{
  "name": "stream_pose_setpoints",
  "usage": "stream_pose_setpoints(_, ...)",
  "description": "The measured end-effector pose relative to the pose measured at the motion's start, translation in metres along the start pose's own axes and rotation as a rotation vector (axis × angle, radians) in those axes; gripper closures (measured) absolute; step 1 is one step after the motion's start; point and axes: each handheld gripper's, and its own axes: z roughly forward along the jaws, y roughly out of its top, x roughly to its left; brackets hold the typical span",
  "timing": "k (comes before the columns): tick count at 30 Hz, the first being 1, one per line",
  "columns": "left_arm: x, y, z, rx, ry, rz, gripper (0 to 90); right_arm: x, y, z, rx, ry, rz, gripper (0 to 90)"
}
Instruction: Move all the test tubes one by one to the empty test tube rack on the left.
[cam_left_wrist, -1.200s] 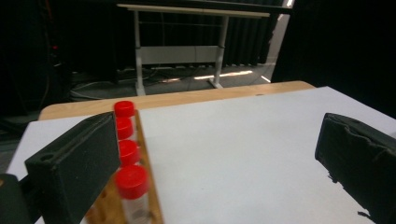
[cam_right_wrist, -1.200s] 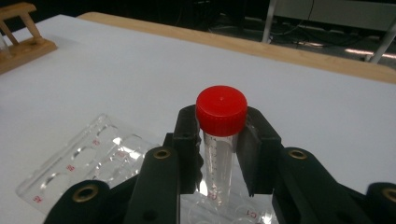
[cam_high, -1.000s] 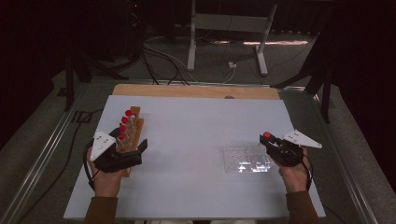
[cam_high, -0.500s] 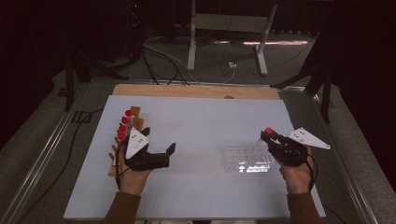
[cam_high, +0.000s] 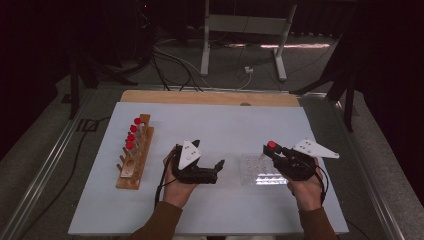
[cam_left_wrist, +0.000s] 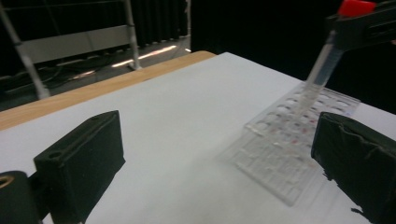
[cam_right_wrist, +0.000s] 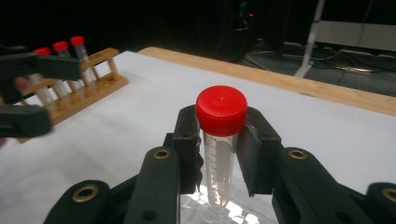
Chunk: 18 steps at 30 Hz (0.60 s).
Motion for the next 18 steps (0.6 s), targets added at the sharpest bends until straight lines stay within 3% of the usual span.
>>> stream_pose_setpoints(12,-0.042,0.007,0.034,0.008,-0.085,0.054,9.0,0.025,0.004,0.007,0.009,0.067,-0.040,70.0)
stream_pose_setpoints(16,-0.055,0.010,0.042,0.004,-0.092,0.081,21.9,0.031,0.005,0.008,0.010,0.091,-0.052,70.0)
stream_pose_setpoints(18,-0.058,0.010,0.045,0.000,-0.102,0.093,32.5,0.034,0.004,0.009,0.013,0.103,-0.056,69.9)
